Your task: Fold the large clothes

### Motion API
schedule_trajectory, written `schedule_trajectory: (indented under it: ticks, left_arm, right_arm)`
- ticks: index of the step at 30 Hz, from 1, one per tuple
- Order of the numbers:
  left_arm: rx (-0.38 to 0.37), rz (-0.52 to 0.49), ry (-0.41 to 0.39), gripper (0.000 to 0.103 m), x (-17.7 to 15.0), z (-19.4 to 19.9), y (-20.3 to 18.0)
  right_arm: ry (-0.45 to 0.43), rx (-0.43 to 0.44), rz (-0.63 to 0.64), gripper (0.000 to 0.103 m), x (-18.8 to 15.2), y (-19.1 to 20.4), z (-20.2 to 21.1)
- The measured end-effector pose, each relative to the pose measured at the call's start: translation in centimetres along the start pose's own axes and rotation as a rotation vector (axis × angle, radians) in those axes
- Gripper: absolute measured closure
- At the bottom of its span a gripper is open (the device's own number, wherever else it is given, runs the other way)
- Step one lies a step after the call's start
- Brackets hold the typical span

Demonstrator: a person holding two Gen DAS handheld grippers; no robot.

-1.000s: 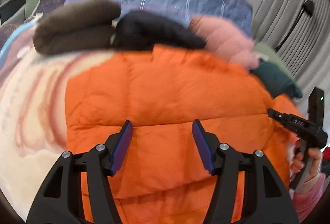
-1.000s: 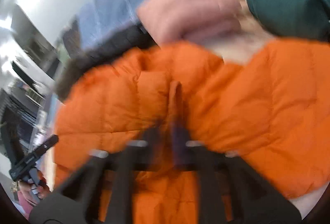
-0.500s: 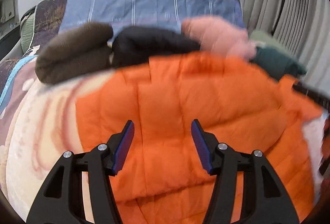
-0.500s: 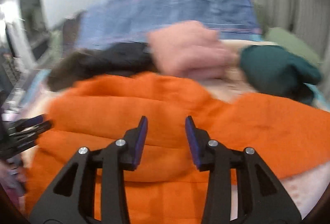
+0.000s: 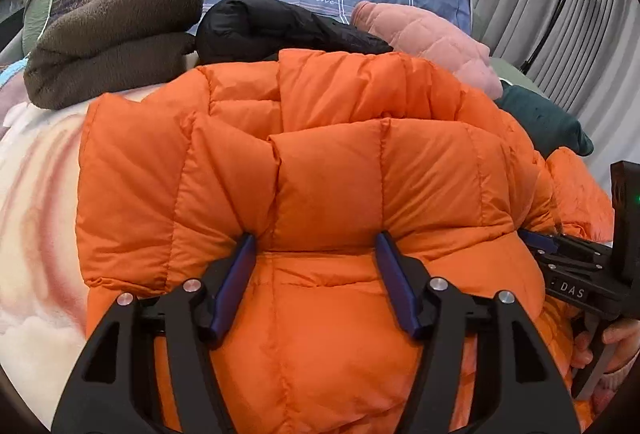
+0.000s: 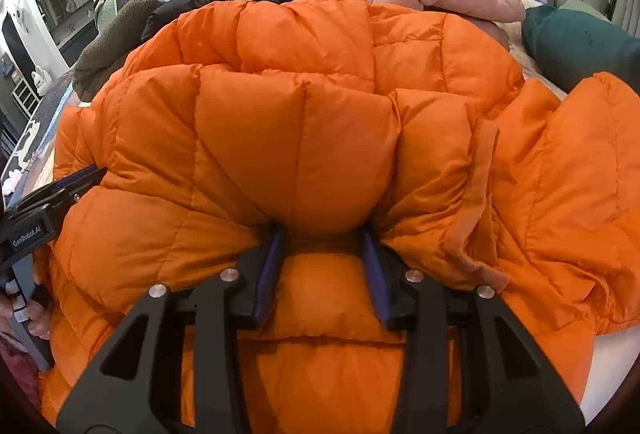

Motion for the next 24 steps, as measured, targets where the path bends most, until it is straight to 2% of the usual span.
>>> schedule_trajectory:
  ticks: [2,5,7,8,10,12,13,14,16,18,19,22,24]
  left_arm:
    - [-0.009,0.011,-0.003,0.040,0.4,1.1,-0.8]
    - [-0.109,-0.041,-0.032,0.040,2.0,3.1,-4.7]
    - [-0.117,-0.098,-0.036,0.039,2.3,3.6,-7.0]
    - [-0.129,-0.119,-0.029,0.038,2.4,3.5,-8.2]
    - [-0.146,-0.163,0.009,0.037,2.0,2.0,-10.4]
    - [-0.110,-0.176,0.059,0.032,1.0,-0.6,-11.0]
    - [-0.089,-0.191,0.069,0.030,0.4,-1.7,-10.9]
    - [-0.077,-0.219,0.054,0.025,-0.4,-2.5,-11.0]
    - [-0.084,-0.230,0.050,0.021,-0.9,-2.8,-11.2]
    - [-0.082,-0.241,0.052,0.018,-1.1,-2.8,-11.3]
    - [-0.082,-0.245,0.051,0.017,-1.3,-2.7,-11.2]
    - [-0.075,-0.254,0.042,0.016,-1.5,-2.7,-11.1]
    - [-0.080,-0.255,0.036,0.015,-1.6,-2.7,-11.2]
  right_arm:
    - [-0.003,0.018,-0.010,0.063,0.1,-0.1,0.0]
    - [-0.031,0.095,-0.062,0.063,0.3,-1.3,0.7]
    - [-0.046,0.148,-0.120,0.059,0.6,-2.1,2.1]
    - [-0.074,0.157,-0.158,0.052,0.7,-3.3,3.7]
    - [-0.164,0.113,-0.200,0.047,0.6,-6.3,7.1]
    - [-0.245,0.043,-0.256,0.038,0.0,-10.3,10.5]
    - [-0.269,0.018,-0.283,0.038,-0.4,-11.9,11.6]
    - [-0.306,-0.028,-0.344,0.038,-1.1,-15.1,13.4]
    - [-0.354,-0.092,-0.483,0.038,-3.0,-21.1,15.9]
    - [-0.385,-0.172,-0.725,0.040,-6.7,-28.5,18.0]
    - [-0.394,-0.194,-0.817,0.043,-8.3,-30.7,18.5]
    - [-0.442,-0.212,-1.102,0.045,-13.7,-37.3,19.5]
    - [-0.467,-0.170,-1.182,0.044,-15.0,-39.0,19.2]
Point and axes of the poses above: each gripper's, at about its wrist camera, not at the fingertips, and z roughly against the way its jaws point, y to its left, x to its top, the point moved 8 cm from there along -z, roughly the way its jaws point, and after that the axes turned 2 degrees about z, right-handed, at the moved point
